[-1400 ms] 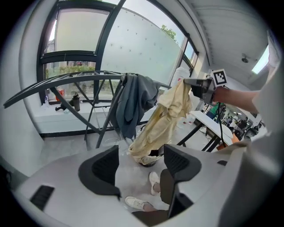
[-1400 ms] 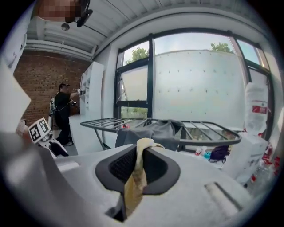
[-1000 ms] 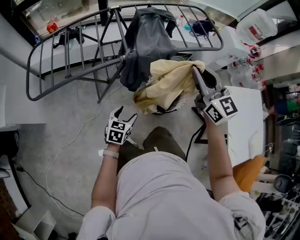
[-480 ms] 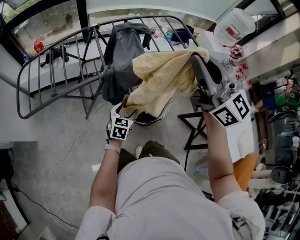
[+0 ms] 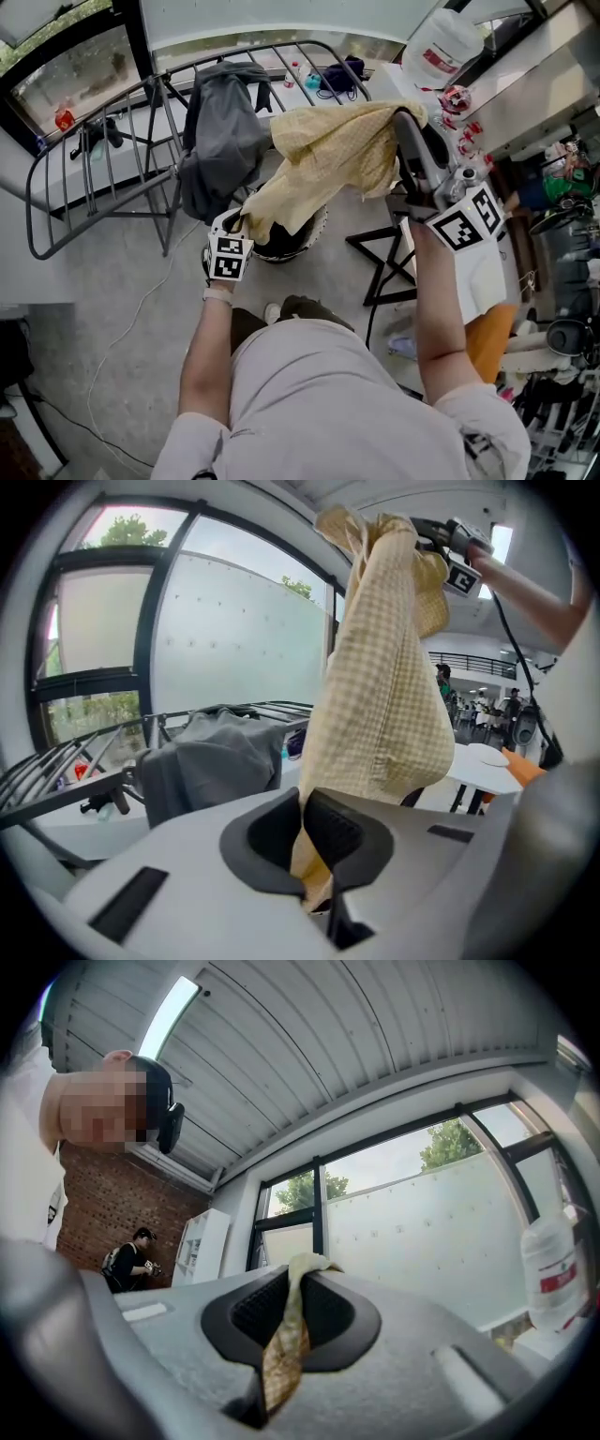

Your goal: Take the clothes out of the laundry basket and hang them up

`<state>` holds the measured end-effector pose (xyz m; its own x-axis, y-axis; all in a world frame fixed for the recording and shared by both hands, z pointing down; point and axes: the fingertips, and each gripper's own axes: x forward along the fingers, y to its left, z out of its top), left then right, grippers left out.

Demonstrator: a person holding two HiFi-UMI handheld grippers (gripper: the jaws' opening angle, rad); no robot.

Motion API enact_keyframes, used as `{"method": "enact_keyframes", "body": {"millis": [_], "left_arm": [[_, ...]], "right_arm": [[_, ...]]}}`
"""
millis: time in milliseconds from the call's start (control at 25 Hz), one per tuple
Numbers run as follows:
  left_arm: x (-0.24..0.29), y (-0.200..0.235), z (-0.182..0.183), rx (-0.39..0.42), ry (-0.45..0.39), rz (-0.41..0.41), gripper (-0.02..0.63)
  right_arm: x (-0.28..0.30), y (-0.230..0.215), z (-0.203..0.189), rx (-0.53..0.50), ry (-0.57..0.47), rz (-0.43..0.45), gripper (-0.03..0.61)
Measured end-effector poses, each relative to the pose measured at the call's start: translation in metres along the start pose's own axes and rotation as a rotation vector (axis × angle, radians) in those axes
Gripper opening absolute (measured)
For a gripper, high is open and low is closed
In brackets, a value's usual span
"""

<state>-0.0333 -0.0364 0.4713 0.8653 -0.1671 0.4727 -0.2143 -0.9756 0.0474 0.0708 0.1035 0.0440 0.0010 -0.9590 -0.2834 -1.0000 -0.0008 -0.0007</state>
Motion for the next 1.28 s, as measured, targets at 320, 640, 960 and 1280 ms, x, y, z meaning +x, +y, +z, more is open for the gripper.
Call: {"method": "enact_keyframes", "body": {"millis": [320,640,960,1280], "left_arm": [[-0.086,0.074,-0.006,-0.102,-0.039,0.313,0.006],[-0.203,0.114,-0.018,-0.099,-0.036,0.630,0.006],[-0.319,0.146,-0.030,-0.067,-0.027,0.867,0.006],[-0.406,0.213,-0.033,-0.041,-0.086,0.956,0.006]], "right_arm": [[-0.029,-0.040,-0.058,0.039,0.064,-0.032,0.034],[-0.013,-0.029,-0.134,0.109,0.128,0.081,0.034],[0.031,0.046,-0.198,0.178,0.218,0.204,0.034],[0.098,0.141,-0.244,0.153,0.320,0.252,0.034]]}}
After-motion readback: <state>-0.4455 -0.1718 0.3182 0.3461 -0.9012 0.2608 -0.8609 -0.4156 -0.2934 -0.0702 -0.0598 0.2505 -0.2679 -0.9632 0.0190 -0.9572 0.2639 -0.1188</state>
